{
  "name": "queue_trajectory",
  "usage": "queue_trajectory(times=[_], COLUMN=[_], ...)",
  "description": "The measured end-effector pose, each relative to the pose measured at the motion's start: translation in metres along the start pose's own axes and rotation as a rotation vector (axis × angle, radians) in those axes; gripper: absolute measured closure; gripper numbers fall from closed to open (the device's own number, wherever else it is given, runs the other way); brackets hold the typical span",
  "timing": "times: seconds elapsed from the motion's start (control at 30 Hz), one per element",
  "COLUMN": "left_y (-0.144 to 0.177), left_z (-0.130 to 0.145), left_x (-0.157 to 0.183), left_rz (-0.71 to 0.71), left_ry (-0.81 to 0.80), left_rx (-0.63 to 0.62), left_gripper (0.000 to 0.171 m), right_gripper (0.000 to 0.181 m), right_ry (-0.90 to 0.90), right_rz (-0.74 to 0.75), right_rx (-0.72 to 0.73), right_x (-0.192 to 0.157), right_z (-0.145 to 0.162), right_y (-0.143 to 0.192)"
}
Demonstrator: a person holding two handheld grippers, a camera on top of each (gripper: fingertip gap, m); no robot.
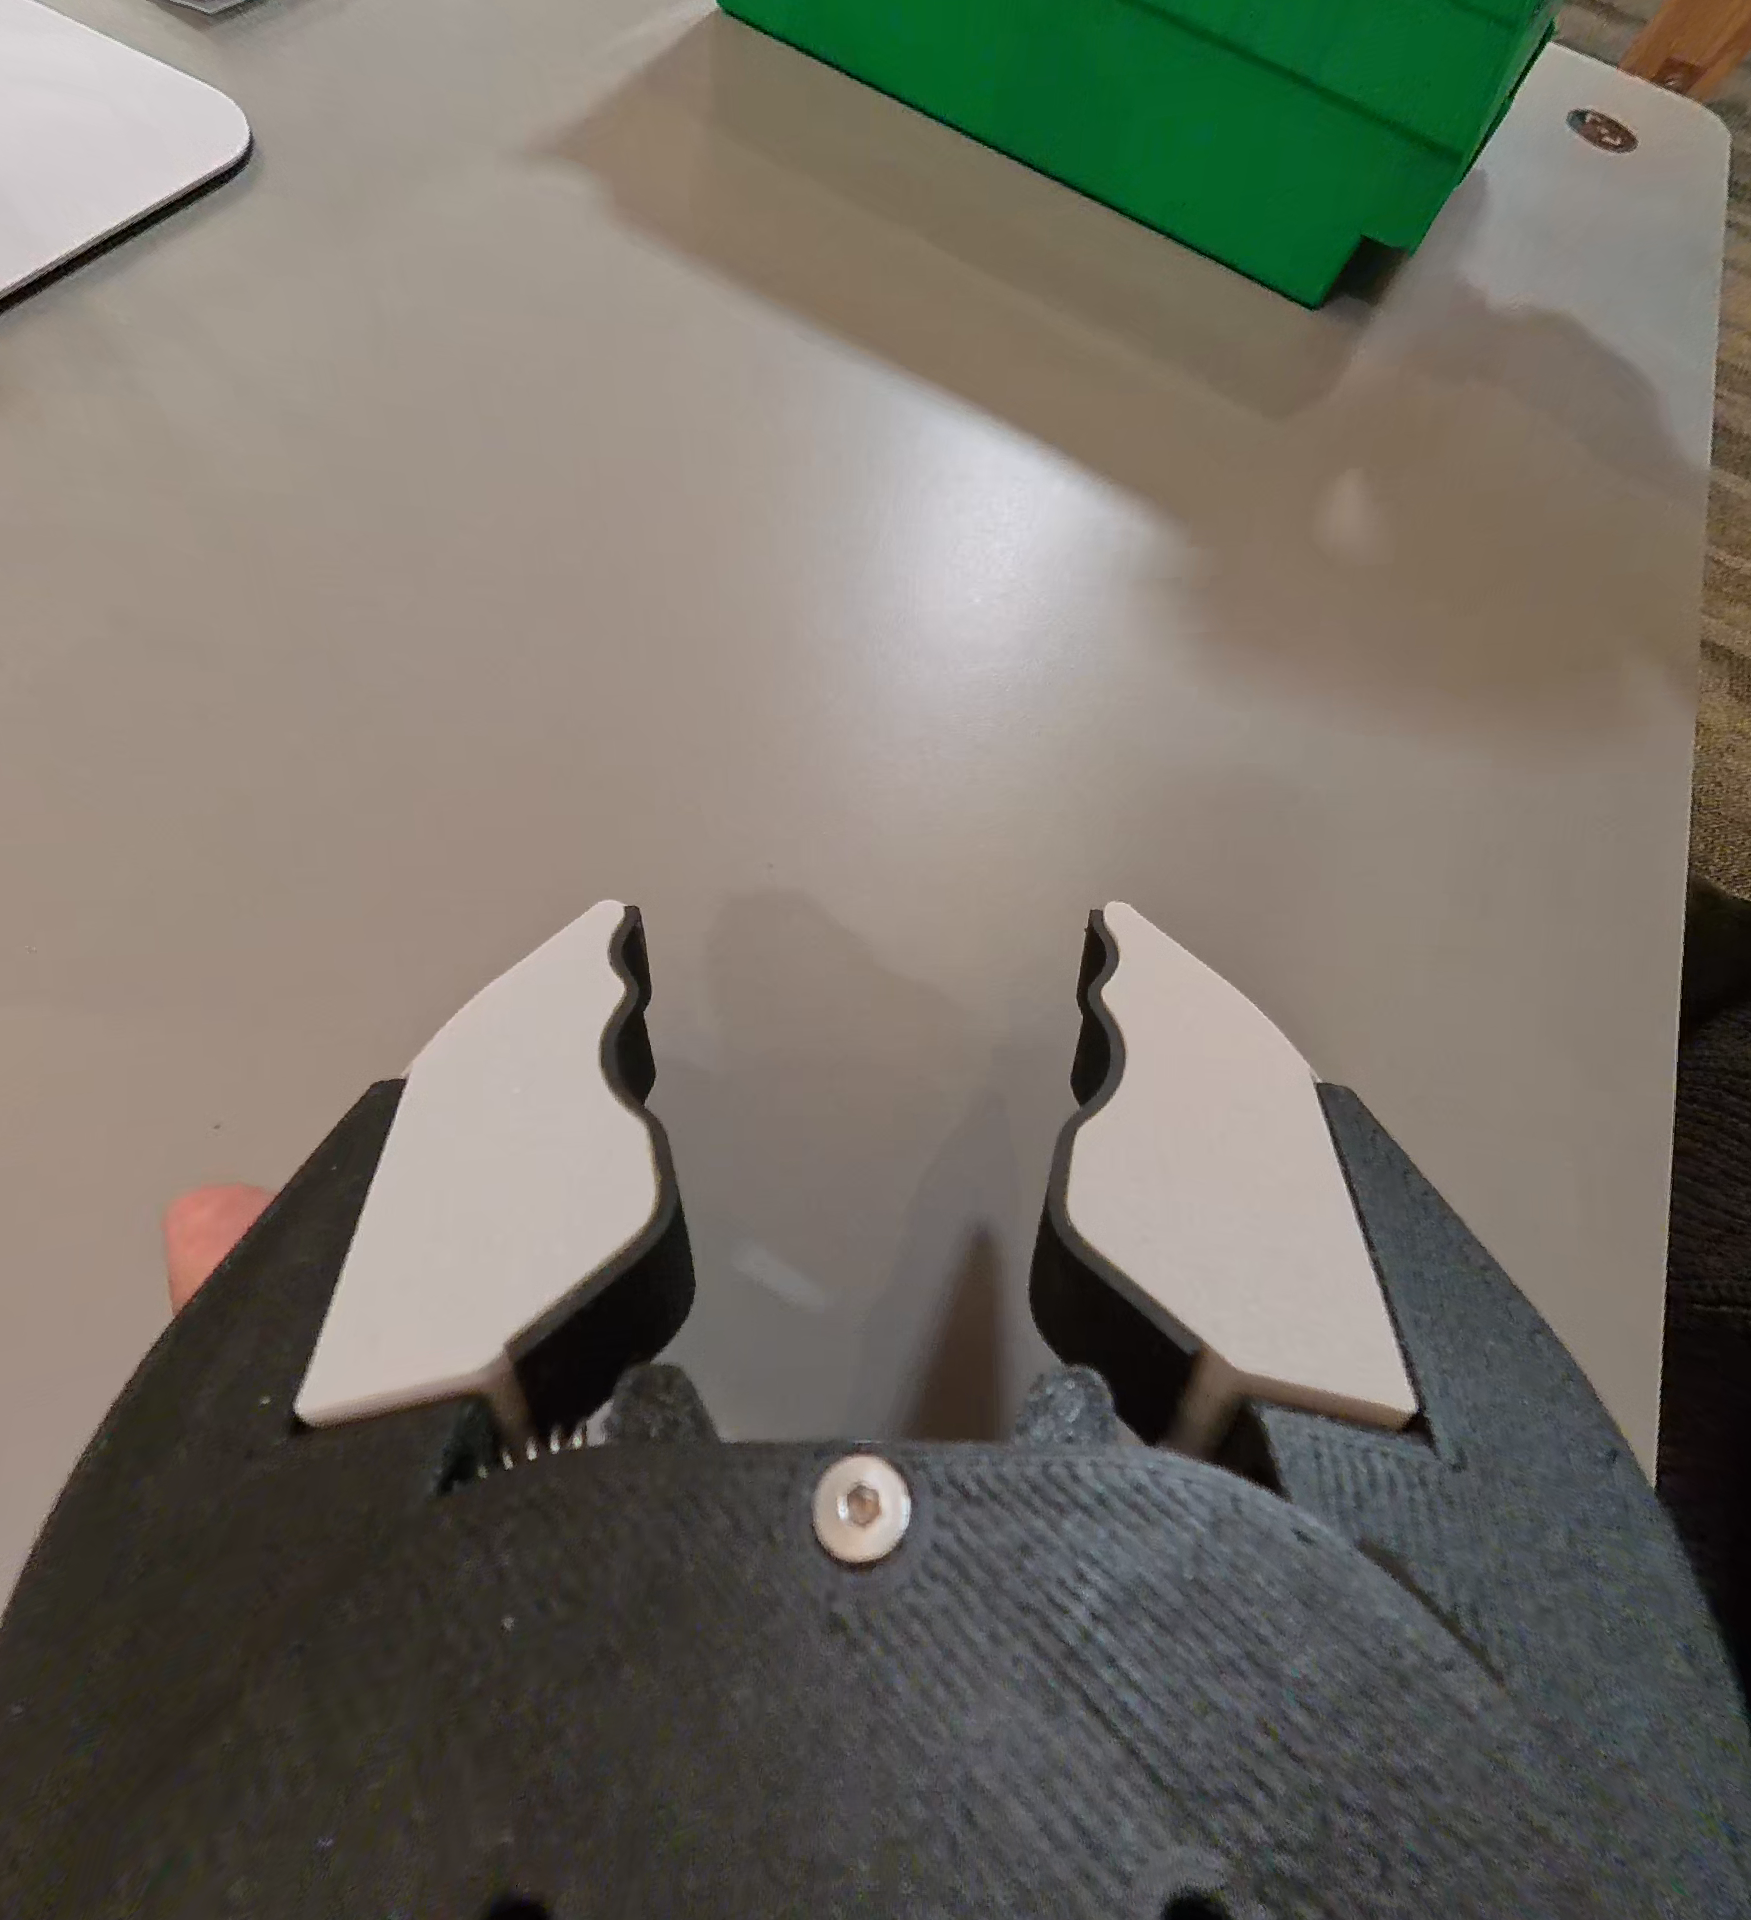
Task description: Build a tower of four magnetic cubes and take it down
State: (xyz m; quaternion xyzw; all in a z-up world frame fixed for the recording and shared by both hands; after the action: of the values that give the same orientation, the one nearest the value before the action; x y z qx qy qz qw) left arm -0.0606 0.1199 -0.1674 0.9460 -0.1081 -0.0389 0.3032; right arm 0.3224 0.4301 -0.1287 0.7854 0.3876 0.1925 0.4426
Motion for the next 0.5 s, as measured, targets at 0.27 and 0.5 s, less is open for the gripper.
queue_trajectory(times=[0.27, 0.5], left_y=[-0.001, -0.001], left_z=[0.001, 0.001], left_x=[0.0, -0.001], left_rz=[-0.001, -0.008], left_ry=[-0.005, 0.003], left_rx=[-0.008, -0.002], left_gripper=[0.092, 0.092], right_gripper=[0.094, 0.092], right_ry=[0.036, -0.083], right_rz=[0.12, 0.183], right_rx=[0.476, 0.624], right_x=[0.009, 0.028], right_z=[-0.032, -0.025], right_y=[0.082, 0.1])
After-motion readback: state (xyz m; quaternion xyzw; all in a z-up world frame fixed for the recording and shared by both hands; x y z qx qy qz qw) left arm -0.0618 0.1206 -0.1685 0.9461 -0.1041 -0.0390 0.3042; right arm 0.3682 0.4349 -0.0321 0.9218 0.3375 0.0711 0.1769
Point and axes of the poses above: each gripper's, where its closed fingertips meet, y back along the fingers, z out of its underside, x = y × z across the jaws, the point moved 7 cm from there along y, back along the fingers, and after that the axes turned 14 degrees about -z, right-handed, at the moved point
